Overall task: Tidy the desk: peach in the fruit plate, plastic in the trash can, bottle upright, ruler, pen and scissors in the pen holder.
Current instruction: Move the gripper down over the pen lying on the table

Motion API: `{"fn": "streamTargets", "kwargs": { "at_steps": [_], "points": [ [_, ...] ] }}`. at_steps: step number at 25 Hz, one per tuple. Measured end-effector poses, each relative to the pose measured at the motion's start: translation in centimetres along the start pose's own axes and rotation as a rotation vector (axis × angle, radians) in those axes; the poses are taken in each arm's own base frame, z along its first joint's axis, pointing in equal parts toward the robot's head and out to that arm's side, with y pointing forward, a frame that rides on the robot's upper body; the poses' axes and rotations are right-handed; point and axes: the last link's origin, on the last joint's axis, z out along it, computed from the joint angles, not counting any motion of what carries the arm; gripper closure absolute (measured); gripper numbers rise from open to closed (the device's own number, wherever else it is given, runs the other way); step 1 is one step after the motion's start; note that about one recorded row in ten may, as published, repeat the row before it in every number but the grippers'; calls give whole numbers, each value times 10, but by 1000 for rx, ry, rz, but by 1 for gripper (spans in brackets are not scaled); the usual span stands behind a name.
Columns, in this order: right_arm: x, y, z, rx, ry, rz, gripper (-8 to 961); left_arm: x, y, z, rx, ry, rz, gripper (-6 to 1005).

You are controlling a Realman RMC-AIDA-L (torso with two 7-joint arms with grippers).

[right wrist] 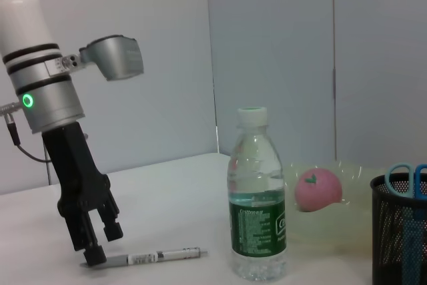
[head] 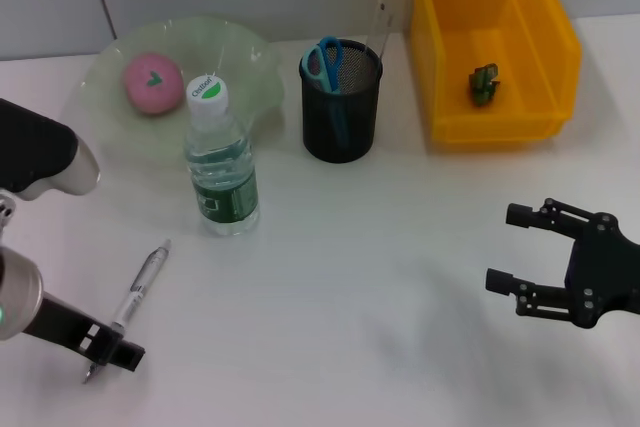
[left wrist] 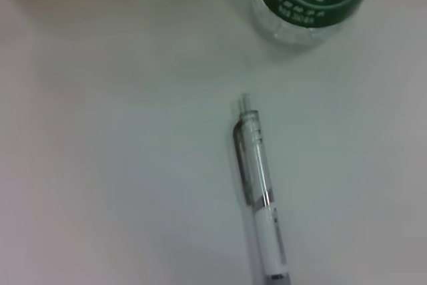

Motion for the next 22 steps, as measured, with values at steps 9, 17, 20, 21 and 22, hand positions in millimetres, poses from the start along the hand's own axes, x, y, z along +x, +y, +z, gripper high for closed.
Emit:
{"fn": "streamTargets", "kwargs": {
  "at_steps": [9,17,20,21,22],
  "points": [
    [2,2,-1,4,-1,7,128,5,-4,11,-2,-36,-3,242],
    [2,2,-2,4,0,8,128,9,-4,12,-7,-48,0,298],
    [2,2,-2,4,1,9,128,9,-6,13,-8,-49,-9,356],
    [3,3,-2,4,1,10,128,9,-7,12,-8,-49,-15,400],
    [3,3,-2,4,1,10,128,9,-7,12,-8,-49,-15,443]
  ]
}}
